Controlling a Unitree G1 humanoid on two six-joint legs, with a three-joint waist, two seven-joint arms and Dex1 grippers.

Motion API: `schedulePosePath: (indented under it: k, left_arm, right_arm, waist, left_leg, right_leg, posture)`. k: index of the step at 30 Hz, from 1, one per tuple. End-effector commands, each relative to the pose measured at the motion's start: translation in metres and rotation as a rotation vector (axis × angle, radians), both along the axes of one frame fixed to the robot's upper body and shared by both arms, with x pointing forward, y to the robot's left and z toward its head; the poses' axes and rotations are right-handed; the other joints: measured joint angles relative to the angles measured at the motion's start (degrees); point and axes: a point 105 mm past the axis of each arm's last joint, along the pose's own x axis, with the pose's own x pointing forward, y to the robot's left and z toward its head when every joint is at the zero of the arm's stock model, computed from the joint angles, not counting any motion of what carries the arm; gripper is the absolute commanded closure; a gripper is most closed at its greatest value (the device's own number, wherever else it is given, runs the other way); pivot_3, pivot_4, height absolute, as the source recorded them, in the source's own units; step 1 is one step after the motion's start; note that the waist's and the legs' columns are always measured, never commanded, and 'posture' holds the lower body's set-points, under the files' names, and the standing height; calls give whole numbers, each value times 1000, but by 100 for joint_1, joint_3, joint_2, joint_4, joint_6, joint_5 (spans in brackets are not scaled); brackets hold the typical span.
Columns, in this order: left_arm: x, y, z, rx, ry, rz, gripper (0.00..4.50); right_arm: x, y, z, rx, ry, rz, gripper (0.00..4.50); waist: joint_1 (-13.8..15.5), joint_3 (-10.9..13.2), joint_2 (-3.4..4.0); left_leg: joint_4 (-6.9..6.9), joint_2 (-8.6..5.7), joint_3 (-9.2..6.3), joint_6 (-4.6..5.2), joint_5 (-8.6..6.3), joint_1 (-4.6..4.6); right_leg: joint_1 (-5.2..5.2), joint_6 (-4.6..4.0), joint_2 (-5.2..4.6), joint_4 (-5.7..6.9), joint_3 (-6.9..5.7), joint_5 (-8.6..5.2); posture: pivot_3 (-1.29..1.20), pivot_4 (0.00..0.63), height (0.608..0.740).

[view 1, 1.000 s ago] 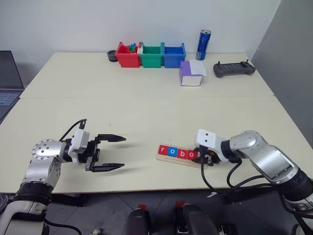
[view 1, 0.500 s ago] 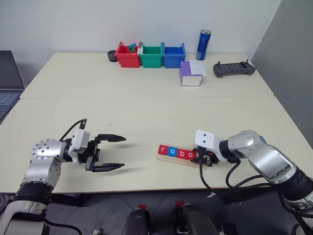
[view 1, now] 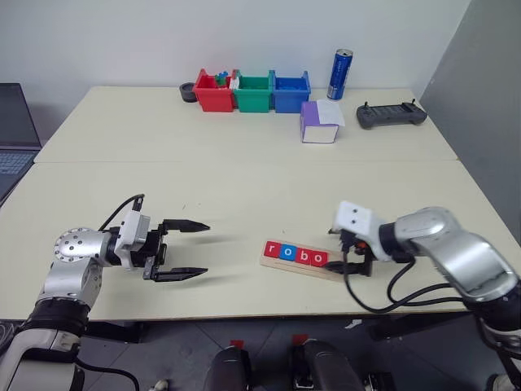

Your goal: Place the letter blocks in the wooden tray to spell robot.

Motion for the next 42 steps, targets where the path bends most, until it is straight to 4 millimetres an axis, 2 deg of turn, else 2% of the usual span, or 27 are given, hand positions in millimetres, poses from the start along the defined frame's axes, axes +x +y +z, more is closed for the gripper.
schedulePosePath:
  k: [1, 4, 6, 8, 11, 14, 17, 22, 26, 29, 38, 42]
  left_arm:
    - [4, 1, 6, 2, -35, -2, 0]
    - [6, -3, 2, -2, -29, -11, 0]
    - [6, -9, -2, -11, -21, -27, 0]
    - [8, -15, -3, -26, -20, -41, 0]
    - [11, -20, 0, -39, -25, -56, 0]
    - [12, -19, 2, -32, -24, -55, 0]
    - [13, -16, 3, -25, -22, -48, 0]
    - [13, -17, 3, -24, -20, -53, 0]
    - [12, -17, 2, -21, -14, -58, 0]
    - [13, -16, 3, -17, -17, -55, 0]
    - [12, -12, 4, -12, -23, -43, 0]
    - [10, -10, 3, -8, -22, -36, 0]
  right_arm:
    - [18, -50, 33, 175, -145, -291, 42]
    - [30, -117, 33, 210, -321, -654, 42]
    - [31, -157, 39, 229, -466, -904, 42]
    - [25, -179, 40, 267, -536, -1052, 42]
    - [10, -184, 23, 255, -516, -1078, 42]
    - [-6, -198, 6, 218, -502, -1132, 42]
    - [-12, -205, -3, 218, -464, -1149, 42]
    - [-10, -205, -19, 247, -364, -1128, 42]
    - [1, -212, -34, 256, -307, -1116, 42]
    - [7, -217, -38, 281, -273, -1108, 42]
    - [12, -206, -54, 316, -164, -1023, 42]
    - [12, -192, -61, 333, -117, -973, 42]
  waist:
    - [32, -1, -1]
    - [88, -6, -8]
    - [101, -4, -6]
    - [96, -2, 0]
    - [100, -2, 0]
    - [93, -3, 2]
    - [55, -3, 6]
    - [52, -3, 5]
    - [62, -3, 5]
    - [64, -3, 5]
    - [72, -3, 5]
    - [70, -4, 4]
  left_leg:
    - [-1, 0, 0, 0, 0, 0]
    - [0, -1, 3, 0, 0, 1]
    - [0, -1, 5, -1, 1, 3]
    - [-1, -1, 8, -2, 1, 5]
    - [-4, 0, 8, -3, 2, 6]
    - [-9, 2, 6, -2, 1, 6]
    - [-8, 2, 11, -1, 1, 10]
    - [-7, 2, 5, 1, 0, 17]
    - [-7, 1, 7, 1, 0, 14]
    - [-7, 0, 11, 1, 0, 15]
    - [-7, 1, 9, 1, 0, 14]
    - [-8, 2, 10, 1, 0, 15]
  right_leg:
    - [0, 0, 0, 0, -1, 0]
    - [2, 0, -1, 1, 1, 0]
    - [2, 0, -1, 1, 3, 0]
    - [1, 0, -1, 4, 6, 0]
    - [0, 0, 2, 7, 7, 0]
    - [0, 1, 8, 5, 9, 0]
    - [1, 3, 9, 6, 16, 1]
    - [6, 12, 12, 5, 16, 6]
    - [6, 12, 13, 1, 18, 6]
    - [6, 12, 13, 1, 21, 6]
    - [6, 12, 13, 1, 20, 6]
    - [6, 12, 13, 1, 21, 6]
  posture:
    - [0, 150, 740]
    - [0, 150, 740]
    - [0, 150, 740]
    - [0, 150, 740]
    - [0, 150, 740]
    - [0, 150, 740]
    - [0, 150, 740]
    - [0, 150, 740]
    - [0, 150, 740]
    - [0, 150, 740]
    - [0, 150, 740]
    - [0, 150, 740]
